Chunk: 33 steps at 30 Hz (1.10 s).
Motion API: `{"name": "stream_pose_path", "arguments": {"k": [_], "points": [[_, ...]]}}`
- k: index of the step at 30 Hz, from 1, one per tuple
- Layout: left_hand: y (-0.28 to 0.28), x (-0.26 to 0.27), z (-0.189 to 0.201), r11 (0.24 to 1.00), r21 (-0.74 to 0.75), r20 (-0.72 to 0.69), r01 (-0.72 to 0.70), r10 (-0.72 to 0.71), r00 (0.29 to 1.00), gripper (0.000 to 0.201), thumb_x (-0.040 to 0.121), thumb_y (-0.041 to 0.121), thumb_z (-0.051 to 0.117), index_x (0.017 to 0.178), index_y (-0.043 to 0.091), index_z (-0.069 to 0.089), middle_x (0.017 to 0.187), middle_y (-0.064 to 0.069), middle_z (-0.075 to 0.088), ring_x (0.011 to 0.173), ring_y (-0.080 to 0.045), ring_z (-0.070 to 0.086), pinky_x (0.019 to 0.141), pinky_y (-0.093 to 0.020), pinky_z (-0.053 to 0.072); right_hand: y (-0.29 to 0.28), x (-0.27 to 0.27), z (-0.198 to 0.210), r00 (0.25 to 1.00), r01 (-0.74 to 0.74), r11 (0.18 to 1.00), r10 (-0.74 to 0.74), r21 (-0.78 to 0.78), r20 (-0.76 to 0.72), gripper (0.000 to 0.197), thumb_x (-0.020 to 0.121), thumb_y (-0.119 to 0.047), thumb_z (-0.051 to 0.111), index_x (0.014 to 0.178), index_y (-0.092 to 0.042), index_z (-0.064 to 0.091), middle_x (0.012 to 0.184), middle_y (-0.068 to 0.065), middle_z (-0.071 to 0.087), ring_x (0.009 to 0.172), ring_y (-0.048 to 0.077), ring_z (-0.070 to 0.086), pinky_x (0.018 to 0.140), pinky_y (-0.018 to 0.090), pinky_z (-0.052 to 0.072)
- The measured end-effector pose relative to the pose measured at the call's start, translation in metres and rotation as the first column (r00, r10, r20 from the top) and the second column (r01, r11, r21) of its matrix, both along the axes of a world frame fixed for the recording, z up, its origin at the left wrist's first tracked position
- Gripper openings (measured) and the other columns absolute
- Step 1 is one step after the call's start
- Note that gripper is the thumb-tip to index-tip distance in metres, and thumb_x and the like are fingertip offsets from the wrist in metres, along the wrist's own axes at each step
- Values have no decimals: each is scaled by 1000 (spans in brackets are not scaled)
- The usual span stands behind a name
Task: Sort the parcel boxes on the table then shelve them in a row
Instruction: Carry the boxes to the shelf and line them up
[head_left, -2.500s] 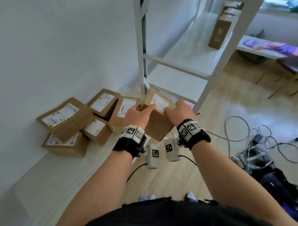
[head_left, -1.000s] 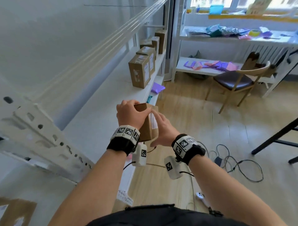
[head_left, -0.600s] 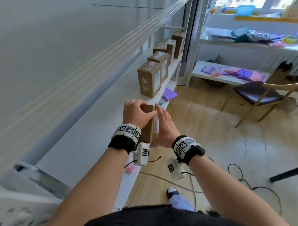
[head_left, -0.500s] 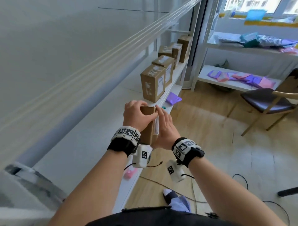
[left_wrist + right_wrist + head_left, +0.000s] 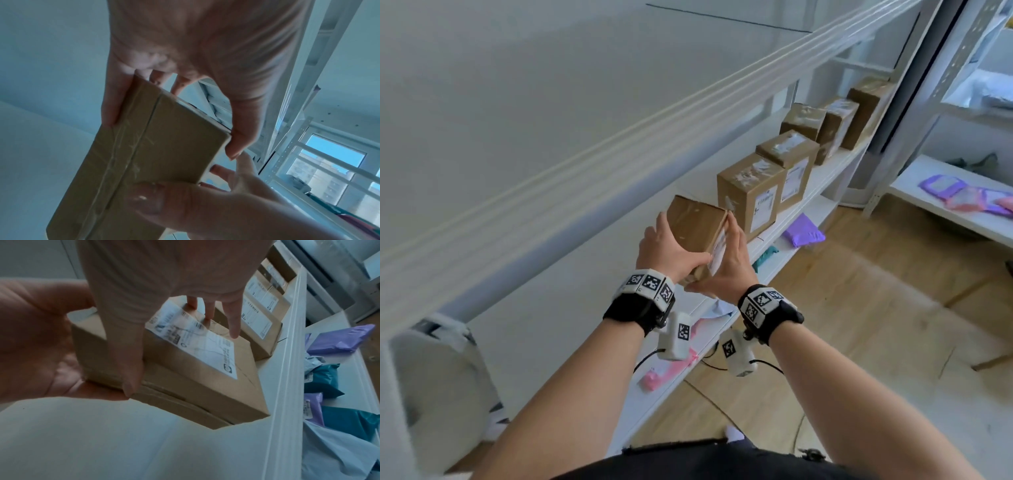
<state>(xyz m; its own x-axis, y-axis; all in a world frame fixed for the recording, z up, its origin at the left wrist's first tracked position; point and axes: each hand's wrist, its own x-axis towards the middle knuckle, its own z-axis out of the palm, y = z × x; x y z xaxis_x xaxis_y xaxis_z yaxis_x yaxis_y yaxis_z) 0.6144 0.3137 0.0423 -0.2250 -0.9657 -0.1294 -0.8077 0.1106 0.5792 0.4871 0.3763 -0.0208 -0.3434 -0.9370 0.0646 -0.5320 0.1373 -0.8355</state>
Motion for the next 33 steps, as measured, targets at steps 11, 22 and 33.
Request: {"name": "stream_pose_path", "arguments": {"k": [11,22,33], "points": [[-43,-58,-26,998,-41,97,-46,50,994,117,62,50,81,156,21,18,144,-11,36,132,-32,37,107,-39,37,-43,-50,-36,995,-41,999,42,-14,87,144,56,-50,90,154,-32,-14,163,-8,2,149,13,16,119,34,26],[-48,-65,-49,991,54,-131,-125,132,983,122,65,74,73,157,30,6,159,-3,20,143,-23,31,111,-38,32,-54,-64,-81,999,41,938,-33,345,-28,128,69,-30,89,156,-7,-3,161,10,10,148,24,18,115,27,23],[-16,13,-61,980,21,14,-199,199,980,77,80,55,71,144,22,42,142,0,50,130,-22,47,106,-37,38,-28,-14,-74,992,60,953,-24,296,-124,116,69,-12,82,156,-17,4,151,8,25,134,27,36,98,28,39]]}}
